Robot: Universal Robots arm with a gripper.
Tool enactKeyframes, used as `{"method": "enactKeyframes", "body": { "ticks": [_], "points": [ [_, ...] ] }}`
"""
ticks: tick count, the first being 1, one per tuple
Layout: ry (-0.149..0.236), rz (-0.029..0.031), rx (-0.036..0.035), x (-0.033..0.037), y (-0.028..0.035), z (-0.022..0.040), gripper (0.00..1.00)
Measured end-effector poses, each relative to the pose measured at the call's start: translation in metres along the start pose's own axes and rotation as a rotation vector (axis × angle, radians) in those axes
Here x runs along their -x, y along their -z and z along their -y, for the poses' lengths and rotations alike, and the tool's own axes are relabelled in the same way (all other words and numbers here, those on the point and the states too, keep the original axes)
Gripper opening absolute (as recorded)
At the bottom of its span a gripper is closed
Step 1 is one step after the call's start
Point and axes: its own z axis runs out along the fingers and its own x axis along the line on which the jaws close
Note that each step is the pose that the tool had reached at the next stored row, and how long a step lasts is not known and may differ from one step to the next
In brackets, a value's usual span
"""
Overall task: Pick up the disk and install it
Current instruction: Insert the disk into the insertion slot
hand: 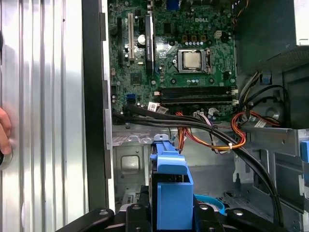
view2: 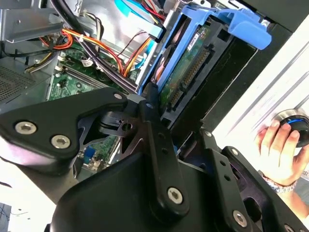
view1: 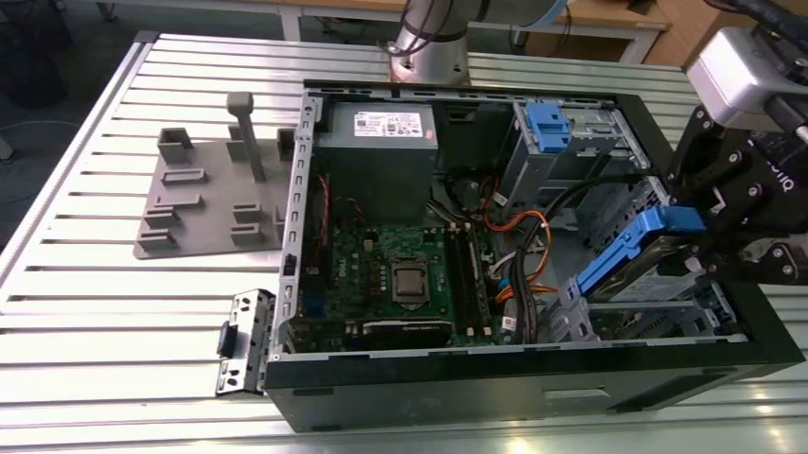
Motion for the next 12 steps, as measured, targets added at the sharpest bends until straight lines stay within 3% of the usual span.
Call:
{"method": "enactKeyframes", "body": {
  "ticks": [9,10,12],
  "points": [
    [0.000,-0.0001,0.0000,-0.0001,-0.0014,0.0001,0.38],
    [0.000,0.0001,0.0000,-0.0001,-0.0015,0.0000,0.44],
    [0.000,0.0000,0.0000,-0.0001,-0.0016,0.0000,0.44]
  ]
}}
